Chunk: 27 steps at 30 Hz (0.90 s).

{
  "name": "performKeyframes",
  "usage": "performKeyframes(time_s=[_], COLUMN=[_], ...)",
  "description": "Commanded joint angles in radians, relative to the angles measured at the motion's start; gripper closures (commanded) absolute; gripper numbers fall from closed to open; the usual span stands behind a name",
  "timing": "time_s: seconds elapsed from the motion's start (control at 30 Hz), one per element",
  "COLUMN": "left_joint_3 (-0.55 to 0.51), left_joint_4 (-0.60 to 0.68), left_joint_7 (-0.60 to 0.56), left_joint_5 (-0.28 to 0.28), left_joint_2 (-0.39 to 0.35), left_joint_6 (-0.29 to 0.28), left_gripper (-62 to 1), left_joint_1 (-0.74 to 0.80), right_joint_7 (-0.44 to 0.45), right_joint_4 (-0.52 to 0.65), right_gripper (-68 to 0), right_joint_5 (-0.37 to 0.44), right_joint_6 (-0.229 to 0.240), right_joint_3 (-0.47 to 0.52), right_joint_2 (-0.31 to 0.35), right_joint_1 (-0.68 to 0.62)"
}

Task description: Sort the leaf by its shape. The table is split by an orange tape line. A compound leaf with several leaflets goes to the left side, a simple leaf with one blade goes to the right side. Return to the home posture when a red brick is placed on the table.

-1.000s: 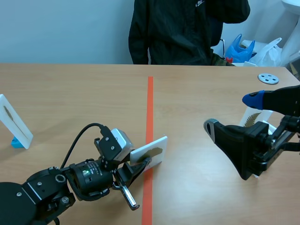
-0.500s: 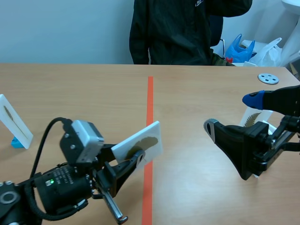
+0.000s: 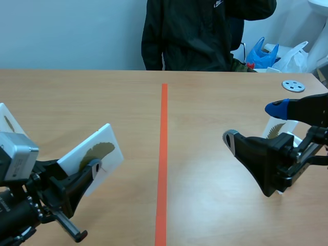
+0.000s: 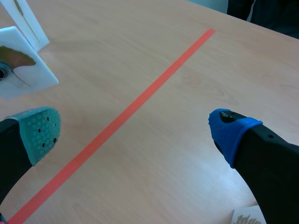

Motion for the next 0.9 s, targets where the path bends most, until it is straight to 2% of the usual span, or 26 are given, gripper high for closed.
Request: performKeyframes(time_s=[0.0,0.2,0.43,0.6,0.87], left_joint_3=[-0.024,-0.099,-0.123,-0.137,-0.155], left_joint_4=[0.006,0.003,-0.062,-0.153,-0.316], left_joint_7=[0.012,0.052,0.051,0.050,0.030], left_joint_5=[-0.034,-0.132,-0.140,-0.244,-0.255], left_joint_2=[0.008,0.010,0.013,0.034,0.072], left_joint_6=[0.013,0.074,0.146,0.184,0.206], left_gripper=[-5.1,-5.1,-5.7,-5.7,-5.7], left_joint_1=[-0.008,-0.009,-0.035,-0.080,-0.188], right_joint_7=[0.016,0.017,0.019,0.019,0.019], right_joint_4=[0.002,0.002,0.002,0.002,0.002], right_gripper=[-67.9,-67.9,-67.9,-67.9,-67.9], right_joint_5=[0.008,0.008,0.008,0.007,0.008], right_joint_6=[0.000,0.000,0.000,0.000,0.000], right_joint_3=[0.004,0.004,0.004,0.004,0.004], right_joint_2=[0.011,0.011,0.011,0.011,0.011], right_joint_1=[0.012,0.012,0.012,0.012,0.012])
